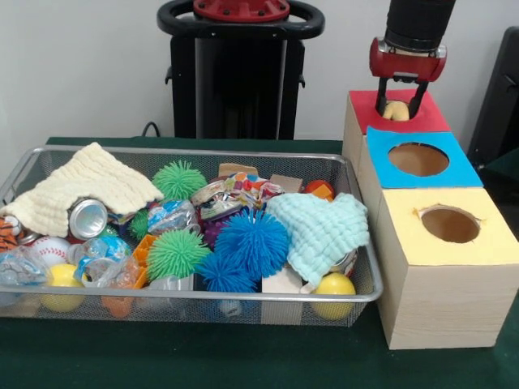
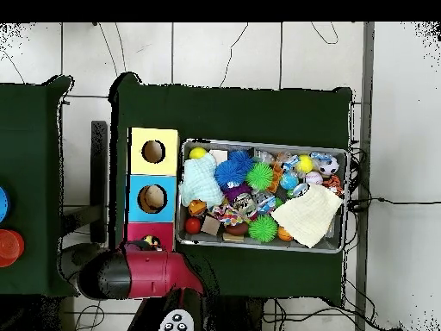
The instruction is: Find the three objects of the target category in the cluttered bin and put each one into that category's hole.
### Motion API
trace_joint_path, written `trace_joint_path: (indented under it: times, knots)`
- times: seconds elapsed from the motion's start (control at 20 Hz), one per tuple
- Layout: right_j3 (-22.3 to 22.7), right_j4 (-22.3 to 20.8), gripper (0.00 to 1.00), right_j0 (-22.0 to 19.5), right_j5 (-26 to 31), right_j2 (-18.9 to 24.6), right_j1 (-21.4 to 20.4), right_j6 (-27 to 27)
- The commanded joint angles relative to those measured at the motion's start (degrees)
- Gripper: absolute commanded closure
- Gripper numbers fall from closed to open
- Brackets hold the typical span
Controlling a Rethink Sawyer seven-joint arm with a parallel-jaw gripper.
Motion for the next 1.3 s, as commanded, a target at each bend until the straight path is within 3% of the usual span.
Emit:
trace_joint_path:
  times: [0.05, 0.45, 1.3]
  knots:
    - [2.33, -3.42, 0.0, -1.3, -3.53, 1.63, -2.22, 5.81]
    - [2.16, -4.07, 0.0, -1.73, -4.25, 1.86, -1.72, 5.79]
    - [1.67, -3.58, 0.0, -1.08, 7.0, 0.25, -9.03, 4.11]
